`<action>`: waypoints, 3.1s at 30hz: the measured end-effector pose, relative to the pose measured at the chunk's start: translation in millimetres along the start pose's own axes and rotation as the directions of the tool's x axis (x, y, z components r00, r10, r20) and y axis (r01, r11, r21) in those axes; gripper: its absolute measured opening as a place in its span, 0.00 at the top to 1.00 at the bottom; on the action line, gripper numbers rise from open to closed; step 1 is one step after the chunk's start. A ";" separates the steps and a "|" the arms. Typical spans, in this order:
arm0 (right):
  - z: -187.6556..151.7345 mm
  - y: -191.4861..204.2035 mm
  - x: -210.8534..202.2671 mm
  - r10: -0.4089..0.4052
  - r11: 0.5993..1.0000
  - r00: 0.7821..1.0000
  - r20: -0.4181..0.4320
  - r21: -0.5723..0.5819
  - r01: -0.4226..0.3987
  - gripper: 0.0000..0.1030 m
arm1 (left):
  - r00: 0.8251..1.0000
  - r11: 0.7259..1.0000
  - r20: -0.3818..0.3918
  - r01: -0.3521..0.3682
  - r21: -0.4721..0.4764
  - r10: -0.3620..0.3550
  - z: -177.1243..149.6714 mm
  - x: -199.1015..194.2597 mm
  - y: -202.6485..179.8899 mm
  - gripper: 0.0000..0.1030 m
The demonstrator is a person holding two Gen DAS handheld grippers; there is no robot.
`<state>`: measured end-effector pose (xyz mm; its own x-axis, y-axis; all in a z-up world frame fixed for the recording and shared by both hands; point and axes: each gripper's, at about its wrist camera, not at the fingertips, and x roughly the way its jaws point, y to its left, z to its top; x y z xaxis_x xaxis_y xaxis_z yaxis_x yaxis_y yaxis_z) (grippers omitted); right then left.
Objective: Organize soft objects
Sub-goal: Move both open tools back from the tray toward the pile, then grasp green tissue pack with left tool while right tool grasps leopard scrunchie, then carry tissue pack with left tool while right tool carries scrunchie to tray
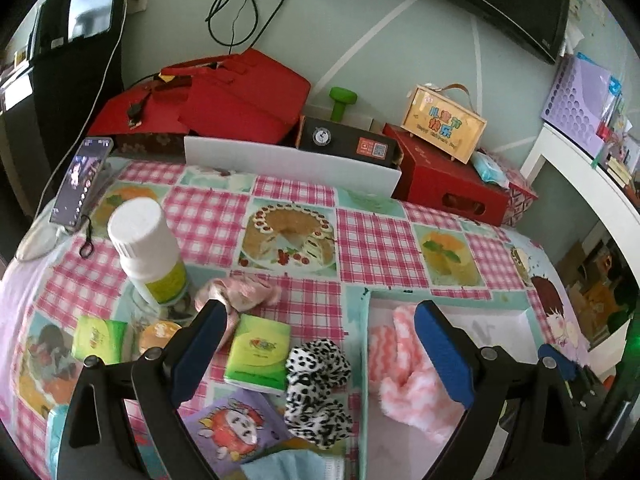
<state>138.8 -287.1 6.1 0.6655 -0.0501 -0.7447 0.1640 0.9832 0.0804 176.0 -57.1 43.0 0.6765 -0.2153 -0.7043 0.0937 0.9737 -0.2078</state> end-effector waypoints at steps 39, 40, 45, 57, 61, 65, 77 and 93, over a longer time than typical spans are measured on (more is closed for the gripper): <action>-30.5 158.8 33.9 0.197 0.916 0.948 -0.250 -0.298 -0.269 0.10 | 0.939 0.978 -0.338 -0.126 -0.164 0.064 -6.3 0.7 203.7 0.08; -30.7 159.4 35.0 0.197 0.916 0.947 -0.253 -0.298 -0.271 0.12 | 0.936 0.980 -0.346 -0.125 -0.154 0.065 -6.2 4.0 202.3 0.08; -34.0 159.4 40.0 0.196 0.914 0.943 -0.268 -0.299 -0.275 0.23 | 0.914 0.989 -0.402 -0.110 -0.099 0.061 -5.2 26.1 191.5 0.08; -35.7 158.6 39.5 0.212 0.907 0.936 -0.281 -0.301 -0.296 0.54 | 0.851 0.989 -0.511 -0.148 -0.020 0.118 -6.5 71.7 181.7 0.28; -36.1 158.2 40.1 0.221 0.905 0.933 -0.285 -0.296 -0.305 0.59 | 0.848 0.989 -0.519 -0.147 -0.029 0.111 -7.3 78.4 183.5 0.36; -36.8 157.4 42.1 0.225 0.906 0.930 -0.292 -0.289 -0.310 0.64 | 0.855 0.988 -0.507 -0.150 -0.033 0.113 -4.5 80.8 183.0 0.37; -40.4 152.4 53.8 0.240 0.910 0.919 -0.313 -0.257 -0.325 0.69 | 0.865 0.987 -0.491 -0.151 -0.052 0.106 -10.4 67.9 199.6 0.37; -39.9 147.9 56.6 0.276 0.915 0.909 -0.312 -0.205 -0.348 0.75 | 0.903 0.977 -0.409 -0.189 -0.099 0.133 -7.2 26.4 210.0 0.37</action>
<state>171.6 -137.5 -50.5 0.4226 0.2807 -0.8617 -0.2306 0.9528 0.1973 208.3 141.2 -24.1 0.3249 -0.0956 -0.9409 -0.1085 0.9845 -0.1375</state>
